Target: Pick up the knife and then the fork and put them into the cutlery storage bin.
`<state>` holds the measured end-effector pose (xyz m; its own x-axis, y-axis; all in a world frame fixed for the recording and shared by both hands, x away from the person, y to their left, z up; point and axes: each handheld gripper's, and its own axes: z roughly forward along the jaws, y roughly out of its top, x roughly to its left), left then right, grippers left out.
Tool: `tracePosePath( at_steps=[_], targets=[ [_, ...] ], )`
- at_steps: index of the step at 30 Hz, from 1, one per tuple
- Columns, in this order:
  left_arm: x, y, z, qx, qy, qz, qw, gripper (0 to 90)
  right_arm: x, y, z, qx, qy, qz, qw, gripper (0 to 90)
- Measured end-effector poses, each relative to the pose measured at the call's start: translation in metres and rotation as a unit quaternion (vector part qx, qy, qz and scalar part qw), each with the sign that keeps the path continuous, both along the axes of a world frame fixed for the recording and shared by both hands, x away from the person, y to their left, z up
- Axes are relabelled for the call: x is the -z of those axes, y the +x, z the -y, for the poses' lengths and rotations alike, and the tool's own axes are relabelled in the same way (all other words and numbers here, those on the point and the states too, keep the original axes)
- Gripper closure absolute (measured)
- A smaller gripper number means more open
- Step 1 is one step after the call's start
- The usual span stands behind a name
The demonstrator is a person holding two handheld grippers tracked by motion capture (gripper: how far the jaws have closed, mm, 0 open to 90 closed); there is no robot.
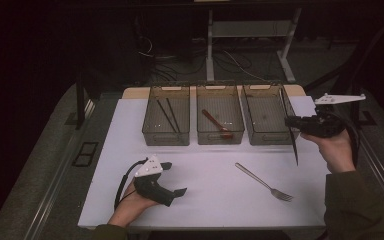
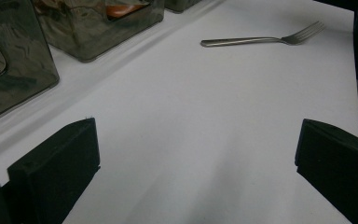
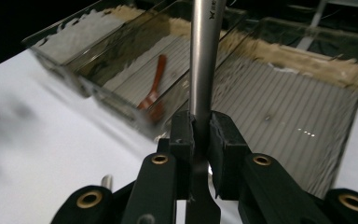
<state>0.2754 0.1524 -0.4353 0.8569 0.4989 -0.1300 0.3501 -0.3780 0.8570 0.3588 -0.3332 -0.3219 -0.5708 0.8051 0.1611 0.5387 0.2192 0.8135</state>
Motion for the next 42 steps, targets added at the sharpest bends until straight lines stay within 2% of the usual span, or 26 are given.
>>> tracePosePath(
  at_steps=[3, 7, 9, 17, 26, 29, 34, 42],
  targets=[
    [0.0, 0.0, 0.0, 0.001, -0.002, 0.0, 1.0, 0.0, -0.008, 0.008, -0.001, 0.009, 0.004, 0.006, 0.9999, 80.4],
    [0.0, 0.0, 0.001, 0.0, -0.001, -0.001, 1.0, 0.0, -0.018, 0.022, -0.002, 0.018, -0.006, 0.014, 0.9997, 80.4],
    [0.0, 0.0, 0.001, 0.0, -0.007, 0.0, 1.0, 0.0, -0.023, 0.03, -0.002, 0.025, -0.002, 0.016, 0.9996, 80.4],
    [-0.001, 0.0, 0.0, 0.002, -0.005, 0.0, 1.0, 0.0, -0.033, 0.064, -0.01, 0.042, -0.023, 0.026, 0.9985, 80.4],
    [0.0, -0.001, 0.0, 0.005, -0.007, -0.001, 1.0, 0.0, -0.016, 0.097, -0.013, 0.072, -0.05, 0.02, 0.996, 80.3],
    [0.0, 0.0, 0.0, 0.005, -0.007, -0.001, 1.0, 0.0, -0.011, 0.103, -0.01, 0.083, -0.054, 0.025, 0.9948, 80.4],
    [0.0, 0.0, 0.0, 0.005, -0.005, -0.003, 1.0, 0.0, -0.001, 0.11, -0.004, 0.093, -0.057, 0.02, 0.9938, 80.3],
    [0.001, 0.0, 0.001, 0.006, -0.006, -0.003, 1.0, 0.0, 0.025, 0.115, -0.003, 0.09, -0.078, -0.015, 0.9927, 80.3]
  ],
)
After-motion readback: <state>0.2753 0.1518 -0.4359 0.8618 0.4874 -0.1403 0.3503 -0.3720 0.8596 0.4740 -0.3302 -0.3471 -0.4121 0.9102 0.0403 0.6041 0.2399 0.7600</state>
